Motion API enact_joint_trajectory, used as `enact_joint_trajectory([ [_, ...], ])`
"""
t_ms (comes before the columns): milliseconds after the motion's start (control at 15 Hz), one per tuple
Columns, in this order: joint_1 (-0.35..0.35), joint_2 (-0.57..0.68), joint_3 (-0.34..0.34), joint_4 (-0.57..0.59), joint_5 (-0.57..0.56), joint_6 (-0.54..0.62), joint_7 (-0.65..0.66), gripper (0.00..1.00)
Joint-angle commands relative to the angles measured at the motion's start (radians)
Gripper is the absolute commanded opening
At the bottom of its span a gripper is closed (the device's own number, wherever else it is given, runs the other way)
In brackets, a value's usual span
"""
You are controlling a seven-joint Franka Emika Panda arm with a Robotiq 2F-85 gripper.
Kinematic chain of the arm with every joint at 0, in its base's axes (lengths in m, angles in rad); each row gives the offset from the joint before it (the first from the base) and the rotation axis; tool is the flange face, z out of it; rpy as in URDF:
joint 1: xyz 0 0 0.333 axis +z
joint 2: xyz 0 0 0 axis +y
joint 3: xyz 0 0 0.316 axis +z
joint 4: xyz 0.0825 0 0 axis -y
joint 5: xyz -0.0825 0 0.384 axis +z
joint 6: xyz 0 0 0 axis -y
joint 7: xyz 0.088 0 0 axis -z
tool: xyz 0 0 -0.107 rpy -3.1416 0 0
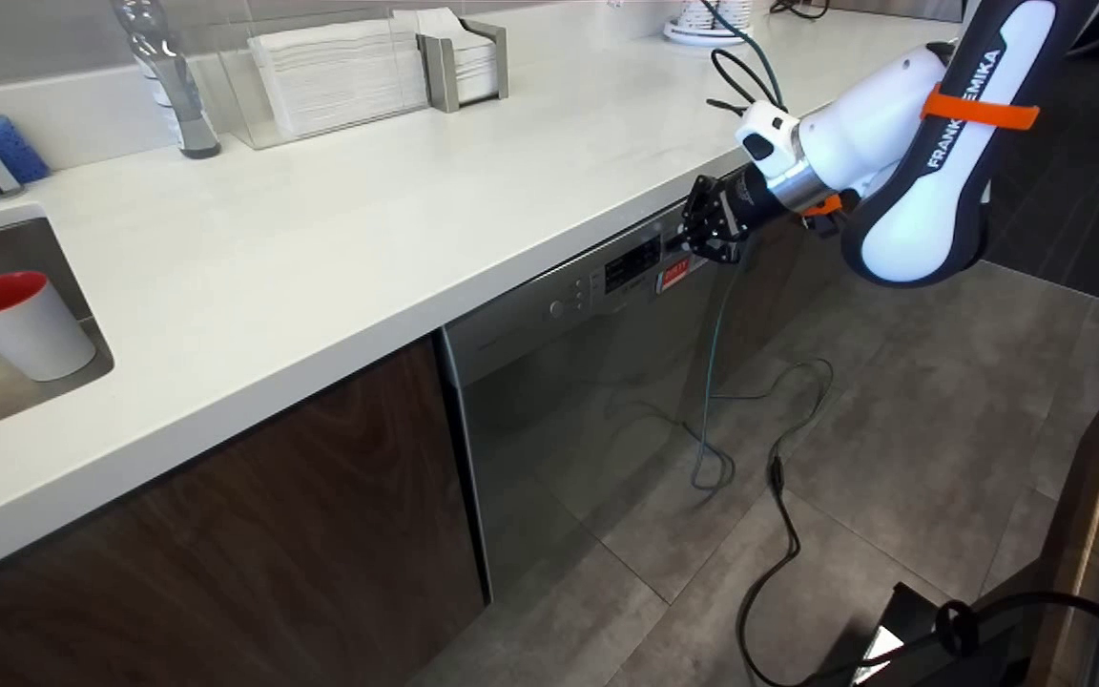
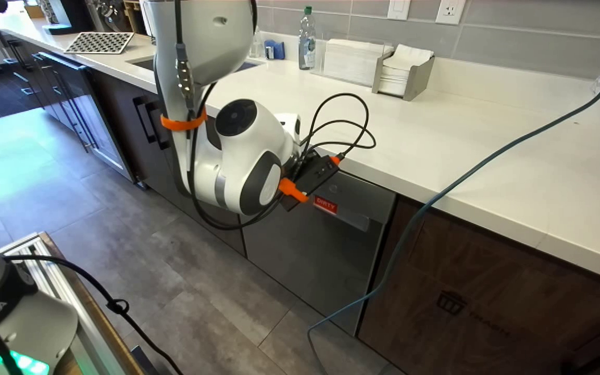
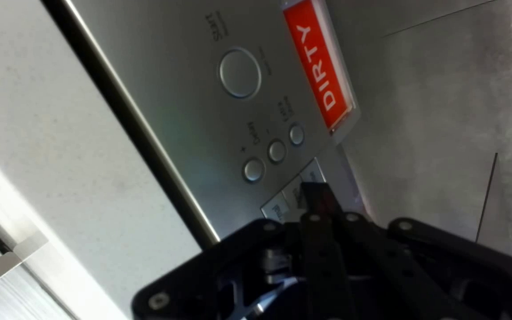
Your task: Press the button on the oven
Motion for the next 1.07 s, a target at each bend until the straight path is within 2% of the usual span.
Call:
enact_joint_trajectory([
  [0, 0.032, 0.016, -0.029, 0.033, 0.001, 0.029, 0.023, 0.00],
  [1000, 0.096, -0.056, -0.105, -0.030, 0.032, -0.013, -0.004, 0.00],
])
